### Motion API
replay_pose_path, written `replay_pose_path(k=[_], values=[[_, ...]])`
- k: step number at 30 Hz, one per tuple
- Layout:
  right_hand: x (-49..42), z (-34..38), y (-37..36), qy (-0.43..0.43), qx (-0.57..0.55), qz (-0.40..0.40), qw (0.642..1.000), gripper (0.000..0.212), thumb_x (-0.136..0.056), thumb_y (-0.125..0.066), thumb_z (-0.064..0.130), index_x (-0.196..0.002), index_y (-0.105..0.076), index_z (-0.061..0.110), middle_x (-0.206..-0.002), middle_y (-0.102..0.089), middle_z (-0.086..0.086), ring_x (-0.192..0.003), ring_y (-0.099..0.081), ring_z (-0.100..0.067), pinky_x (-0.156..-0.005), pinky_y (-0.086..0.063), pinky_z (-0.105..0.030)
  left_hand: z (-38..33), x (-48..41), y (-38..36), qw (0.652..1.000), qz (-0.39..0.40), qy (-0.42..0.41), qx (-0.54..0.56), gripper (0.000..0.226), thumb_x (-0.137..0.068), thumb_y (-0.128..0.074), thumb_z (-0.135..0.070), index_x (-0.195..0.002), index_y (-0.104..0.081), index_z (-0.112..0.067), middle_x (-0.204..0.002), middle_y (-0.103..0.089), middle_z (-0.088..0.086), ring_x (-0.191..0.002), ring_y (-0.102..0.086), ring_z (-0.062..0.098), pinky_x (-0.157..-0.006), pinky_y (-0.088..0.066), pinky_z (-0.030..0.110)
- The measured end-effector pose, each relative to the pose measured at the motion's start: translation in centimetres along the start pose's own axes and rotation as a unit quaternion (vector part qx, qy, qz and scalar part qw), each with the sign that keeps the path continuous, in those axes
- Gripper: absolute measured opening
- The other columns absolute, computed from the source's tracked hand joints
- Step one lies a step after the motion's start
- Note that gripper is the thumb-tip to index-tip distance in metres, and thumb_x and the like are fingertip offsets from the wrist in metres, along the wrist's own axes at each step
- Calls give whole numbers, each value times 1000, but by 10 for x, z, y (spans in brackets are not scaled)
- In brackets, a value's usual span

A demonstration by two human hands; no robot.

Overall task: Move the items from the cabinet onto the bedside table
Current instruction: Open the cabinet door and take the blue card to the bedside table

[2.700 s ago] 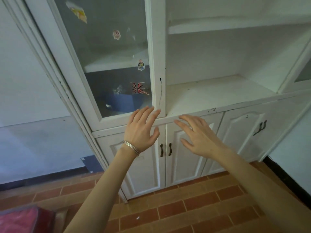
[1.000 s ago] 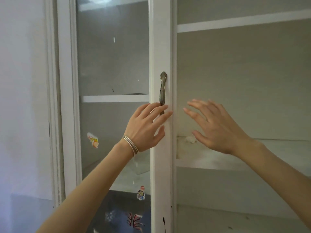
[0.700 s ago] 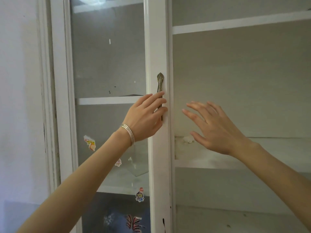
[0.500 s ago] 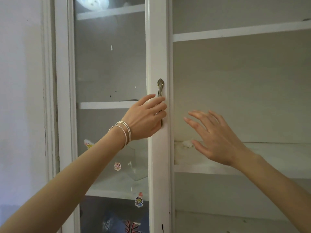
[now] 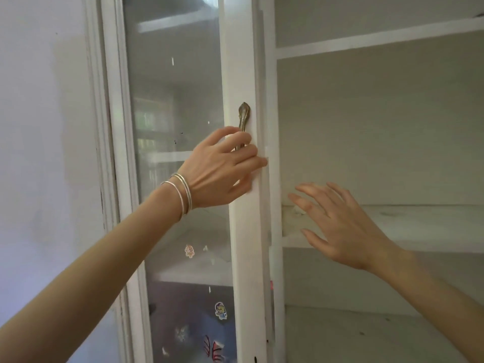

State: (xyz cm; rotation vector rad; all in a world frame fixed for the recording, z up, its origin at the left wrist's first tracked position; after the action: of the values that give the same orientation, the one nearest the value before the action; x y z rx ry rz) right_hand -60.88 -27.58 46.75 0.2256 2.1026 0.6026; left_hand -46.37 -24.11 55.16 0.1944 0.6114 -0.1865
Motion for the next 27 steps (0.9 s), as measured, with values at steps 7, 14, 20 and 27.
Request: replay_pose_path(k=[7,14,20,27], values=[[-7,51,42,10,-18,-8,1000,58,-84,-42,37,-137,-37,12,-137,-42,-11,-125,-37,-24,-103,-26,-44,10,37,77,999,-11,-11,-29,33,-89,-48,-22,-118,-63,-23,-85,-60,4,-93,-44,26,-79,-36,41],[-17,141,97,8,-70,-38,997,56,-84,-44,32,-136,-36,14,-135,-45,-12,-123,-40,-23,-100,-33,-41,35,82,143,999,12,32,-26,31,-92,-43,-26,-115,-64,-26,-85,-59,3,-91,-46,26,-79,-33,39],[-11,210,138,-13,-58,-39,997,53,-82,-45,28,-133,-40,11,-131,-49,-15,-118,-41,-25,-98,-29,-38,51,119,186,994,19,103,27,25,-92,-45,-22,-104,-66,-20,-90,-58,8,-82,-52,29,-67,-30,35],[-17,253,174,-1,-32,-15,999,54,-82,-45,29,-133,-41,12,-132,-49,-14,-121,-39,-25,-101,-27,-41,68,156,219,995,33,90,21,25,-89,-43,-15,-103,-64,-15,-130,-55,8,-120,-47,31,-80,-41,43]])
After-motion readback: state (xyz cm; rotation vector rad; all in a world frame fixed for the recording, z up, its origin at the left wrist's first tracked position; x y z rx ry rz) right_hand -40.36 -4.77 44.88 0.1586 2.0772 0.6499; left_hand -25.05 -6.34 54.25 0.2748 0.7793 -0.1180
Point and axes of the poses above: each hand's wrist, its own x-axis away from the middle knuckle, its own y-axis out of the back of the hand, z = x × y, the point moved 8 cm from there along -x, towards the middle knuckle
